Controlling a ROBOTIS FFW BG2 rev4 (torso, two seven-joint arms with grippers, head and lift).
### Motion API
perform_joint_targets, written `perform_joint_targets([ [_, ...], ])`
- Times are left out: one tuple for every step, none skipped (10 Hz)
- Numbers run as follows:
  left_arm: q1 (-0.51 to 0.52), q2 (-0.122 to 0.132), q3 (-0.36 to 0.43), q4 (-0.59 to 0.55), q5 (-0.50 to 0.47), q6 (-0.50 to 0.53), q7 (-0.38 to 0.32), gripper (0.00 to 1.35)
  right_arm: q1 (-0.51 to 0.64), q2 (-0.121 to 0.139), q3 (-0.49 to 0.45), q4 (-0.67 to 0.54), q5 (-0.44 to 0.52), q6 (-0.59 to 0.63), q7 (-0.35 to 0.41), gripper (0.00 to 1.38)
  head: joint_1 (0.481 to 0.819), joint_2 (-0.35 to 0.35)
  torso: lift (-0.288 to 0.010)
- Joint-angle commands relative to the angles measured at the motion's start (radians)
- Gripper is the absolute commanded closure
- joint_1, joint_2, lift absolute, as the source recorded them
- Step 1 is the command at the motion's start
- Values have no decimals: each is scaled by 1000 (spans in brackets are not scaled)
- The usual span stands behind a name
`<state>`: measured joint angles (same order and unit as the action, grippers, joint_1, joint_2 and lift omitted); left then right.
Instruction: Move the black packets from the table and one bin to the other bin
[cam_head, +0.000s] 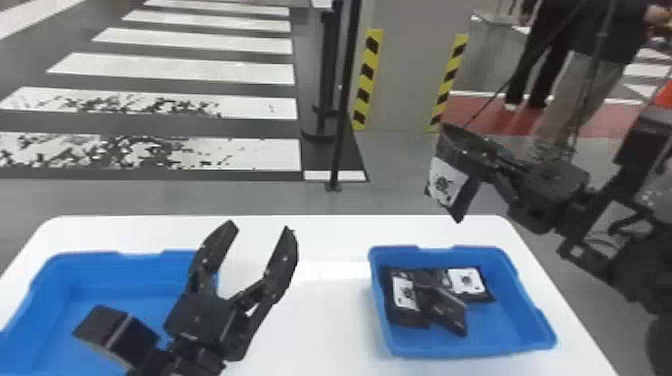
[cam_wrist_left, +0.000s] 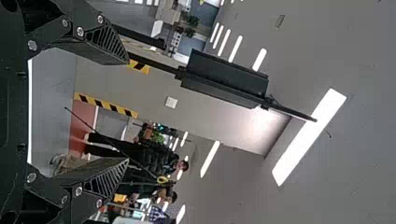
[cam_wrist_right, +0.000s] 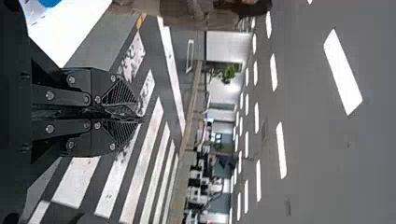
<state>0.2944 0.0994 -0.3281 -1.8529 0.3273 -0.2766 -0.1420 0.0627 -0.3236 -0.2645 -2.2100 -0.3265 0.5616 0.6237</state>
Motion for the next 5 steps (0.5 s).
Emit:
perform_joint_targets([
  [3, -1, 3, 6, 2, -20, 2, 277, 72, 26, -67, 34, 37, -24, -18, 1179, 603, -189, -110],
  [3, -1, 1, 8, 2, -30, 4, 262, 87, 29, -80, 83, 57, -24, -19, 1179, 619, -221, -110],
  [5, -1, -1, 11, 2, -38, 4, 262, 102, 32, -94, 132, 83, -24, -24, 1179, 638, -250, -110],
  [5, -1, -1, 11, 4, -40, 4, 262, 109, 38, -110, 196, 101, -41, -30, 1179, 660, -278, -110],
  [5, -1, 1, 13, 8, -43, 6, 263, 99, 37, -116, 287, 105, -68, -30, 1177, 670, -291, -110],
])
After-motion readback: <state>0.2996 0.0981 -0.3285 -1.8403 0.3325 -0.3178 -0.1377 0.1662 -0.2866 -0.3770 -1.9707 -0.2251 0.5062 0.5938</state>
